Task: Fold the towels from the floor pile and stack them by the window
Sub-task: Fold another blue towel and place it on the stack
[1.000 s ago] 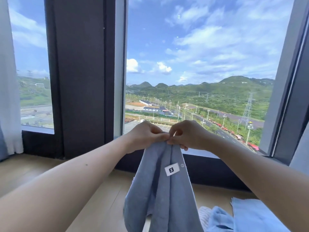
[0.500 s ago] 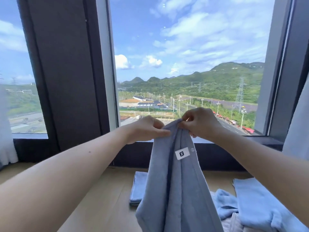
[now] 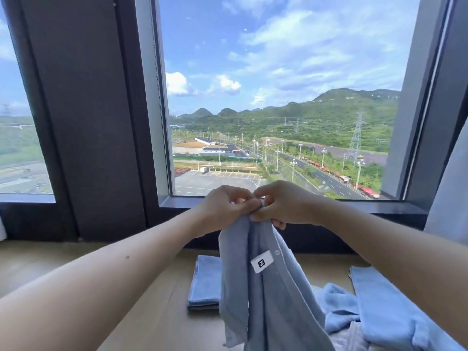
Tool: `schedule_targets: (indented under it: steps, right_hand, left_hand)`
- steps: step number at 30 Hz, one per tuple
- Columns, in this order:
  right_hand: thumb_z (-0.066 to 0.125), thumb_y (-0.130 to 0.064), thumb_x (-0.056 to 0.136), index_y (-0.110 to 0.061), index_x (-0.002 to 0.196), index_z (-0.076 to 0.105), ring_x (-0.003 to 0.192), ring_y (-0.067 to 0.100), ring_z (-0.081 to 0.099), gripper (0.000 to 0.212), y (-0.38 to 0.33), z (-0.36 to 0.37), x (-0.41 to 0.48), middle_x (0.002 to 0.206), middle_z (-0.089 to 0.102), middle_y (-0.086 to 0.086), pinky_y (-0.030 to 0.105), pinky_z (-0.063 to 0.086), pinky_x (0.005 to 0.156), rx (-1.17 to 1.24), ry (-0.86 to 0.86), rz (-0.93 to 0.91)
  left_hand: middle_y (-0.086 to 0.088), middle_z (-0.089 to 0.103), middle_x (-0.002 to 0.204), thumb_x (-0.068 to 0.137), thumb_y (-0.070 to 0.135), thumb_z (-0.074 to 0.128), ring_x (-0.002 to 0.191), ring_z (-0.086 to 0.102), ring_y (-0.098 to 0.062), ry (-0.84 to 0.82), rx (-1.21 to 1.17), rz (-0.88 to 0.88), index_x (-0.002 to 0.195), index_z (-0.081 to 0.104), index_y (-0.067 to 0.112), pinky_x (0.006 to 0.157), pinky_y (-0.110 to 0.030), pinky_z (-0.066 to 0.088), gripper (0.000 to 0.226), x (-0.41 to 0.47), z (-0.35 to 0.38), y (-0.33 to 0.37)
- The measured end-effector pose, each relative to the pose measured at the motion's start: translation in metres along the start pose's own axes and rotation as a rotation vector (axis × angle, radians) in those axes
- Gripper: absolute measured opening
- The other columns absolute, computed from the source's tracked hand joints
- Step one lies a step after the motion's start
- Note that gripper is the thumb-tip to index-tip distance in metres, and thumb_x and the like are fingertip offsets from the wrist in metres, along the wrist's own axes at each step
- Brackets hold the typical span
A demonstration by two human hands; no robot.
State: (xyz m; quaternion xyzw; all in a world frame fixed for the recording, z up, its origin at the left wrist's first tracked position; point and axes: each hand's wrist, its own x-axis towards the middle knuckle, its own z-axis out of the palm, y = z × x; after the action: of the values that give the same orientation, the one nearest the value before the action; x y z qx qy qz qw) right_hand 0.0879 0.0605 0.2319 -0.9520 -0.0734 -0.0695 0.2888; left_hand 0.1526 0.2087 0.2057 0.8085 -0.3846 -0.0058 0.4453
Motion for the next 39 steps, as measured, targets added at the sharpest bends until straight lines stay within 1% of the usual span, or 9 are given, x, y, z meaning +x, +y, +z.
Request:
schedule_targets:
  steps: [3, 9, 11, 14, 18, 22, 25, 35, 39]
  right_hand:
    - [0.068, -0.015, 0.082, -0.004, 0.073, 0.064, 0.036, 0.006, 0.048, 0.015, 0.011, 0.008, 0.005, 0.048, 0.052, 0.001, 0.011, 0.038, 0.044, -0.006, 0.127, 0.034]
    - [0.064, -0.009, 0.085, -0.008, 0.079, 0.065, 0.038, 0.004, 0.049, 0.006, 0.028, 0.007, 0.001, 0.054, 0.054, 0.003, 0.013, 0.042, 0.042, 0.184, 0.334, 0.114]
    - [0.065, -0.009, 0.085, -0.009, 0.086, 0.063, 0.047, 0.010, 0.051, 0.003, 0.033, 0.003, -0.006, 0.061, 0.054, 0.005, 0.016, 0.044, 0.043, 0.172, 0.205, 0.246]
    - [0.066, -0.011, 0.085, -0.006, 0.109, 0.061, 0.051, 0.010, 0.052, 0.025, 0.041, 0.007, -0.020, 0.066, 0.056, 0.006, 0.014, 0.045, 0.042, 0.031, -0.072, 0.370]
    - [0.068, -0.018, 0.084, -0.015, 0.124, 0.055, 0.051, 0.008, 0.054, 0.042, 0.034, 0.010, -0.020, 0.069, 0.058, 0.006, 0.014, 0.046, 0.046, 0.103, -0.062, 0.244]
    - [0.068, -0.014, 0.084, -0.005, 0.109, 0.064, 0.050, 0.006, 0.052, 0.027, 0.020, 0.011, -0.018, 0.065, 0.055, 0.003, 0.014, 0.046, 0.047, 0.198, -0.005, 0.167]
    - [0.068, -0.013, 0.083, 0.008, 0.092, 0.065, 0.047, 0.008, 0.051, 0.022, 0.024, 0.013, -0.022, 0.059, 0.055, 0.004, 0.013, 0.047, 0.045, 0.148, 0.072, 0.185]
    - [0.067, -0.008, 0.082, -0.009, 0.066, 0.060, 0.036, 0.004, 0.053, 0.017, 0.043, 0.005, -0.029, 0.053, 0.058, 0.004, 0.013, 0.046, 0.043, 0.152, 0.257, 0.314]
    - [0.066, -0.006, 0.083, -0.008, 0.080, 0.063, 0.043, 0.009, 0.057, 0.005, 0.044, 0.005, -0.028, 0.057, 0.060, 0.007, 0.015, 0.051, 0.046, 0.193, 0.288, 0.327]
  left_hand:
    - [0.008, 0.051, 0.060, 0.085, 0.031, 0.067, 0.057, 0.042, -0.006, 0.034, -0.015, -0.044, 0.070, 0.065, 0.023, 0.053, -0.018, 0.032, 0.016, -0.003, -0.005, -0.010]
    - [0.000, 0.053, 0.067, 0.088, 0.029, 0.060, 0.062, 0.044, -0.012, -0.040, 0.156, -0.185, 0.077, 0.065, 0.009, 0.059, -0.026, 0.032, 0.023, -0.012, 0.007, -0.033]
    - [0.003, 0.058, 0.071, 0.090, 0.032, 0.058, 0.067, 0.048, -0.011, 0.046, 0.128, -0.219, 0.082, 0.068, 0.016, 0.060, -0.024, 0.035, 0.020, -0.013, 0.010, -0.040]
    - [0.003, 0.067, 0.083, 0.089, 0.032, 0.060, 0.077, 0.057, -0.011, 0.114, 0.052, -0.220, 0.084, 0.069, 0.026, 0.063, -0.021, 0.042, 0.012, -0.014, 0.012, -0.037]
    - [-0.002, 0.070, 0.086, 0.084, 0.035, 0.066, 0.077, 0.058, -0.010, 0.092, 0.027, -0.181, 0.084, 0.073, 0.021, 0.065, -0.022, 0.042, 0.016, -0.012, 0.021, -0.019]
    - [-0.001, 0.069, 0.078, 0.080, 0.039, 0.070, 0.073, 0.058, -0.010, 0.096, -0.085, -0.172, 0.080, 0.074, 0.016, 0.067, -0.025, 0.046, 0.024, -0.010, 0.033, -0.006]
    - [0.006, 0.065, 0.069, 0.079, 0.035, 0.072, 0.066, 0.058, -0.006, 0.095, -0.212, -0.206, 0.077, 0.071, 0.018, 0.056, -0.018, 0.047, 0.018, -0.013, 0.038, -0.004]
    - [0.007, 0.066, 0.067, 0.082, 0.020, 0.070, 0.060, 0.062, 0.000, 0.095, -0.530, -0.296, 0.078, 0.066, 0.015, 0.060, -0.016, 0.052, 0.008, -0.026, 0.037, -0.020]
    - [0.004, 0.066, 0.066, 0.084, 0.014, 0.067, 0.058, 0.064, -0.003, 0.135, -0.660, -0.323, 0.076, 0.065, 0.011, 0.057, -0.016, 0.053, 0.009, -0.024, 0.040, -0.017]
